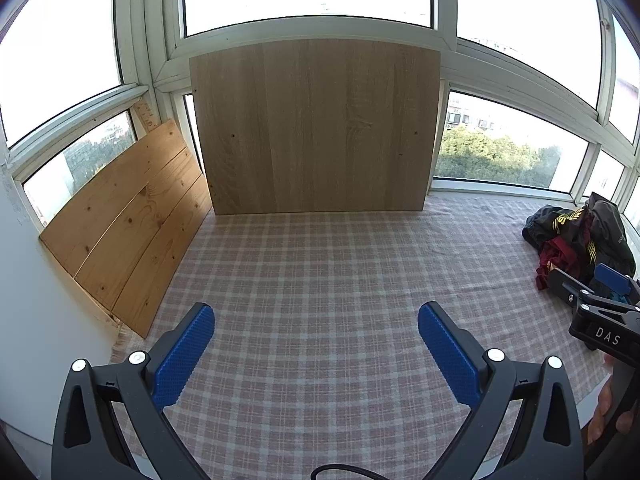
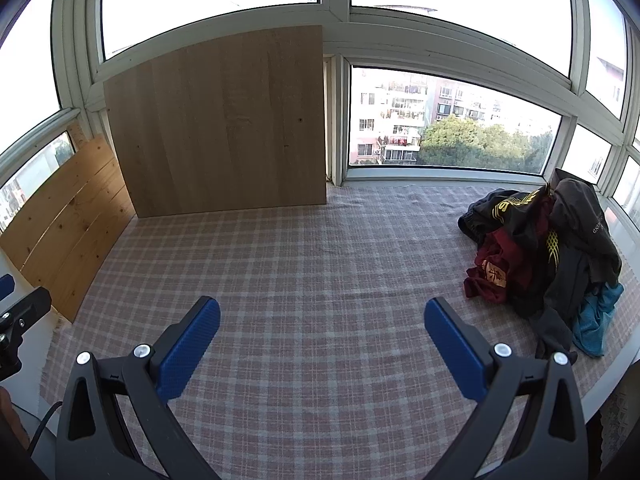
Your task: Fold clothes
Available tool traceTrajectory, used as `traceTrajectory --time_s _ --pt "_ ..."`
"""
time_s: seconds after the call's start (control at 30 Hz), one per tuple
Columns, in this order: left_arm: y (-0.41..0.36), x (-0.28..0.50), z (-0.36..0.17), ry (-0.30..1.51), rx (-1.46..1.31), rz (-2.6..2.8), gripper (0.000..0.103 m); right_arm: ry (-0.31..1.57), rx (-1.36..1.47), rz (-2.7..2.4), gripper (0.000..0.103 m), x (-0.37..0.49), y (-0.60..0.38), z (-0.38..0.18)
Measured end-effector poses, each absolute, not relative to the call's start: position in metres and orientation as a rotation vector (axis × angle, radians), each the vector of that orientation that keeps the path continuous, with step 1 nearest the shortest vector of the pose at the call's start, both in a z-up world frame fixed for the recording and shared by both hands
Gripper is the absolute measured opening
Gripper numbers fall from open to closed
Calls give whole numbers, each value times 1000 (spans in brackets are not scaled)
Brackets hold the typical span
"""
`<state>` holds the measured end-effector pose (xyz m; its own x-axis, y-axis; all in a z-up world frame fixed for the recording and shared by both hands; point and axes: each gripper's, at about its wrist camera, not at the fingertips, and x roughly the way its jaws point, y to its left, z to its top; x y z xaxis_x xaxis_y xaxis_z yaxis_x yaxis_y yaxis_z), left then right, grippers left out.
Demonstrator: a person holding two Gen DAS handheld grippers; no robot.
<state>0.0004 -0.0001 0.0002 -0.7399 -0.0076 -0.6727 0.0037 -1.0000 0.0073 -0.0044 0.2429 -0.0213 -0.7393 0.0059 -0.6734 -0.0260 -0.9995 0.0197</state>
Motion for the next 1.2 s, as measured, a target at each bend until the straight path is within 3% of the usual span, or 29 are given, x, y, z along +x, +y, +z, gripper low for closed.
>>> traceTrajectory --time_s 1.2 --pt "22 -3 2 -82 1175 -3019 103 78 -1058 2829 103 8 266 -17"
